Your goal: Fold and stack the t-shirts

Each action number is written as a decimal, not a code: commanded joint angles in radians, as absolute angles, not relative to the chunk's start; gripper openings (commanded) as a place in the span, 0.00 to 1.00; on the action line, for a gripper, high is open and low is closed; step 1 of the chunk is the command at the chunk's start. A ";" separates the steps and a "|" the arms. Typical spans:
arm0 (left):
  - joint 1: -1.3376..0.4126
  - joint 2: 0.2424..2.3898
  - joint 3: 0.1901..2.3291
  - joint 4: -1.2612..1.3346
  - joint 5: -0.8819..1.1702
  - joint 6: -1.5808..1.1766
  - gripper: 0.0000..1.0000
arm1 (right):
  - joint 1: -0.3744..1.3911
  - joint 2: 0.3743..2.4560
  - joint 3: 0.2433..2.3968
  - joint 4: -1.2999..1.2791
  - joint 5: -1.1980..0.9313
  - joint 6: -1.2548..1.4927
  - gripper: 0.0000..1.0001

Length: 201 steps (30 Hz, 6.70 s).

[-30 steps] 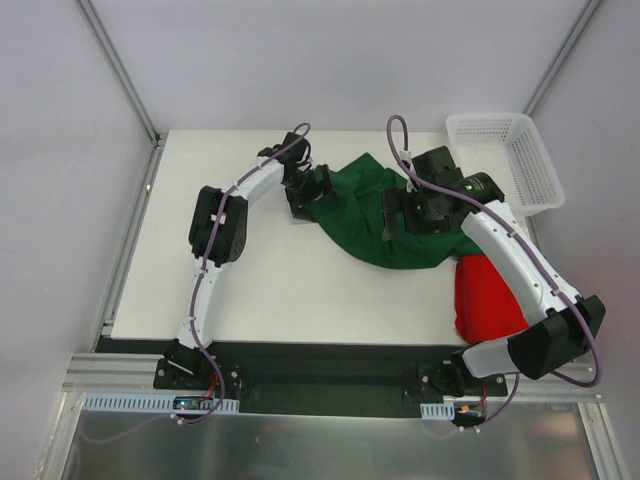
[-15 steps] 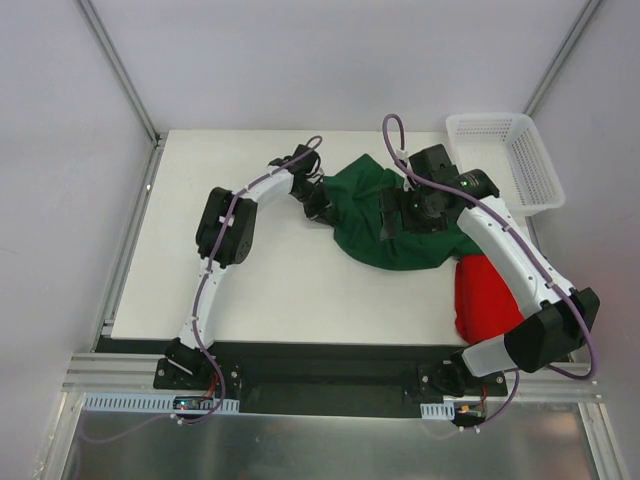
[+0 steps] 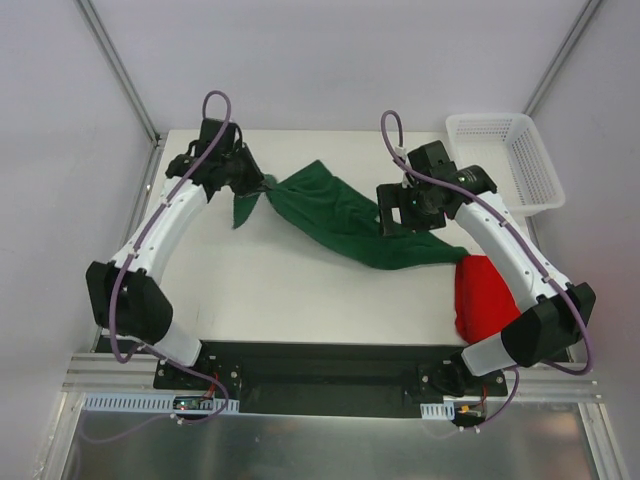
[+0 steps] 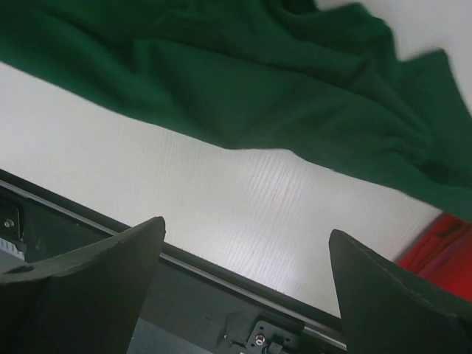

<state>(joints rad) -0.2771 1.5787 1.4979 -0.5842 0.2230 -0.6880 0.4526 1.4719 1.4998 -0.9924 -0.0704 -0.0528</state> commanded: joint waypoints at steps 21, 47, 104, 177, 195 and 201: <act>-0.268 1.603 1.463 -0.690 0.192 -0.621 0.99 | 0.445 1.529 1.592 -1.009 -0.141 -0.040 0.96; -0.226 1.440 1.391 -0.732 0.140 -0.558 0.99 | 0.474 1.667 1.730 -0.977 -0.213 -0.014 0.96; -0.212 1.460 1.353 -0.750 0.192 -0.519 0.99 | 0.535 1.634 1.681 -0.992 -0.161 0.035 0.96; -0.175 1.557 1.370 -0.749 0.517 -0.460 0.99 | 0.664 1.807 1.600 -0.999 0.043 -0.064 0.96; -0.175 1.473 1.275 -0.750 0.508 -0.459 0.99 | 0.624 2.090 1.891 -1.008 -0.083 -0.058 0.01; -0.175 1.500 1.299 -0.749 0.499 -0.463 0.99 | 0.612 2.033 2.334 -1.179 -0.055 -0.067 0.01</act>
